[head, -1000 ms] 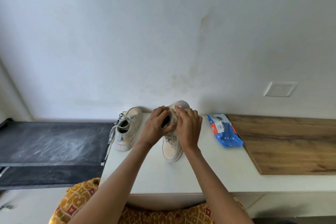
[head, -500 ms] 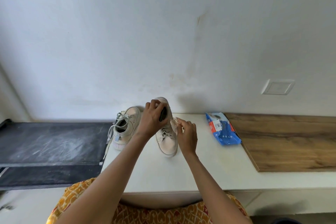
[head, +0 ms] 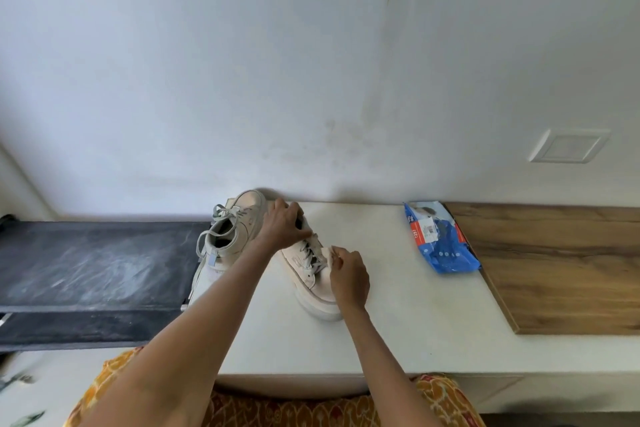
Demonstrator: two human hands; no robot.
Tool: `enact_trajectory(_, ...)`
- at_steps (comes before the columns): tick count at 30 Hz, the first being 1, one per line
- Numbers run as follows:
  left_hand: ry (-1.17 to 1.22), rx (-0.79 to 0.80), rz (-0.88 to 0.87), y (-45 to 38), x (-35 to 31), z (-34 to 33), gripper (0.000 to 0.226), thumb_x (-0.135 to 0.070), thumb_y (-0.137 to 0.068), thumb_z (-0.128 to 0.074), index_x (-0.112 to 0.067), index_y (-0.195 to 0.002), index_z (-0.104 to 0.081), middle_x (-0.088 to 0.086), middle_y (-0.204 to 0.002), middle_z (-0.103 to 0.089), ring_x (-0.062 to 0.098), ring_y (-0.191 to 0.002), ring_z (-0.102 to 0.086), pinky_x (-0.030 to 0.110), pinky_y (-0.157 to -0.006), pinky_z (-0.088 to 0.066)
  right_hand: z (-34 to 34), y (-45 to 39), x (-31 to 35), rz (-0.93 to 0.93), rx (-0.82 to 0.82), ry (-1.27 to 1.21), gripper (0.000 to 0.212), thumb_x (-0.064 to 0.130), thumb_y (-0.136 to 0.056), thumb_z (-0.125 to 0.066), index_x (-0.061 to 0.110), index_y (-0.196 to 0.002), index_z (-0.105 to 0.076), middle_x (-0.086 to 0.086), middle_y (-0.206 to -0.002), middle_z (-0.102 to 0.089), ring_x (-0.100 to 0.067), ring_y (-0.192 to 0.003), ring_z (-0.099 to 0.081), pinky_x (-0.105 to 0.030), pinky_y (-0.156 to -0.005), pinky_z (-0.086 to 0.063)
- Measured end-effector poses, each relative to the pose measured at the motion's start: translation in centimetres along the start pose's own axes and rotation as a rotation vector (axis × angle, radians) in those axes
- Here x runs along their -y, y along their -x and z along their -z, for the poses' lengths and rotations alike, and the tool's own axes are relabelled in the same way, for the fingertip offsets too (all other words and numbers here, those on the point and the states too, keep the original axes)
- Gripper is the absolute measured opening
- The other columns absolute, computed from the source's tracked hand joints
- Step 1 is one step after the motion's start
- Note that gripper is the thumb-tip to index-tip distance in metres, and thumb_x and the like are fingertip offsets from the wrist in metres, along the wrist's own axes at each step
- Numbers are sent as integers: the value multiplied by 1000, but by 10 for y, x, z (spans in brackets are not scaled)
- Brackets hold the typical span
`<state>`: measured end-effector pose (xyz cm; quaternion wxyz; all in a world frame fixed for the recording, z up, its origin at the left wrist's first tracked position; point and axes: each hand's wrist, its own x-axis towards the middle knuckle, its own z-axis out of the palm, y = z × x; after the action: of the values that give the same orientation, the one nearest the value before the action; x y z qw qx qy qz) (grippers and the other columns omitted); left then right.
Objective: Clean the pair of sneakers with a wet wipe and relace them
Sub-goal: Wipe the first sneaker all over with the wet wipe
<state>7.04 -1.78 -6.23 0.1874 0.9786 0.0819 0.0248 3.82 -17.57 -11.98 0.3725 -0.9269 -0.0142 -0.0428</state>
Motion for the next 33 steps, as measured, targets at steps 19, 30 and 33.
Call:
enact_trajectory(19, 64, -164, -22, 15, -29, -19, 16, -17, -82, -66, -1, -86, -65, 12, -105, -55, 31, -96, -56, 39, -74, -46, 26, 39, -35, 487, -81, 501, 22, 7, -67, -74, 20, -84, -71, 1, -65, -60, -21, -64, -55, -30, -53, -43)
enact_trajectory(30, -11, -106, 10, 19, -35, -14, 11, -7, -85, -64, 2, -89, -60, 21, -98, -65, 38, -92, -62, 35, -64, -40, 34, 30, 2, 621, 141, 603, 15, 32, -85, -59, 26, -86, -73, -1, -85, -69, -22, -84, -59, -32, -69, -42)
enact_trajectory(33, -65, -134, -11, 19, -36, -18, 4, 3, -83, -57, 1, -86, -59, 19, -94, -63, 38, -87, -62, 34, -60, -37, 32, 34, 2, 543, 281, 673, 28, 24, -95, -44, 18, -114, -64, -6, -116, -61, -26, -112, -48, -37, -89, -34)
